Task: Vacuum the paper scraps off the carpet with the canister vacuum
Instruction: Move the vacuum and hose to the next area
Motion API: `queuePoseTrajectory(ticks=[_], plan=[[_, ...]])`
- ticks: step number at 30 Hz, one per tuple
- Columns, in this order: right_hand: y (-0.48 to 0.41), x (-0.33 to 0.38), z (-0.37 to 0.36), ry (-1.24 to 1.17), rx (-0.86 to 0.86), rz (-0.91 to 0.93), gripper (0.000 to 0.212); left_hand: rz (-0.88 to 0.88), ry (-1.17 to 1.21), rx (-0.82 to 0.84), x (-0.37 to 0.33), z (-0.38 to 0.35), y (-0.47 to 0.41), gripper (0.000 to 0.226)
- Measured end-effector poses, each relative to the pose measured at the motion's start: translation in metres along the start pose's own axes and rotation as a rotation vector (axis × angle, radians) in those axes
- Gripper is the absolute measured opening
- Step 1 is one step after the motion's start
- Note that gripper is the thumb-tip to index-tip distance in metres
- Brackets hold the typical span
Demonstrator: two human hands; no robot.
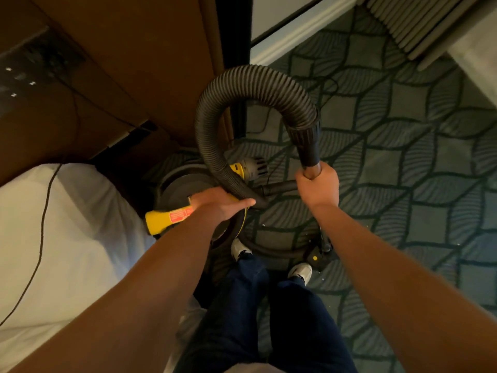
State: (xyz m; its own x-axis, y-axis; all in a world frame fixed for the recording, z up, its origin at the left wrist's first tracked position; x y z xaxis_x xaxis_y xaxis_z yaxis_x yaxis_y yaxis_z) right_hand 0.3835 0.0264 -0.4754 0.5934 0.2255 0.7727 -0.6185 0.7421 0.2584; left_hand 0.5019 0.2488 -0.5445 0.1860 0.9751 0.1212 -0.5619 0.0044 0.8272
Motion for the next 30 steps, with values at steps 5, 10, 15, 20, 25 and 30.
queuePoseTrajectory(ticks=[5, 10, 15, 20, 25, 30], plan=[[-0.001, -0.013, 0.049, -0.032, -0.041, -0.010, 0.030, -0.012, 0.045, -0.032, -0.044, 0.010, 0.027, 0.110], [-0.008, -0.028, 0.116, -0.069, -0.085, -0.026, 0.028, -0.043, 0.039, -0.064, -0.103, 0.011, 0.052, 0.123], [-0.019, -0.043, 0.183, -0.057, -0.103, -0.020, 0.025, -0.126, -0.067, -0.117, -0.175, 0.002, 0.087, 0.091], [-0.024, -0.092, 0.269, 0.001, -0.202, -0.129, 0.012, -0.236, -0.166, -0.183, -0.252, 0.005, 0.109, 0.060], [-0.027, -0.137, 0.351, 0.053, -0.311, -0.221, 0.010, -0.344, -0.327, -0.223, -0.334, -0.004, 0.125, 0.059], [-0.029, -0.171, 0.397, 0.038, -0.393, -0.344, 0.011, -0.471, -0.469, -0.231, -0.416, -0.014, 0.137, 0.062]])
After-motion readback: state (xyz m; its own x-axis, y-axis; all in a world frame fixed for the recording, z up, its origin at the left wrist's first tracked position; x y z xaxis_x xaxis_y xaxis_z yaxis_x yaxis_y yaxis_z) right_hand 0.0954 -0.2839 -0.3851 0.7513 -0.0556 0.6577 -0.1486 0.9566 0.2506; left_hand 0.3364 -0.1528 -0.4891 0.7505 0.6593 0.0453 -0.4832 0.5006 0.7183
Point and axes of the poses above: each hand's wrist, its own y-axis away from the middle knuckle, its own z-axis out of the back of the hand, x = y × z, the point moved 9 cm from there along -y, towards the middle knuckle, and after that the axes turned 14 degrees about z, right-handed, at the moved point
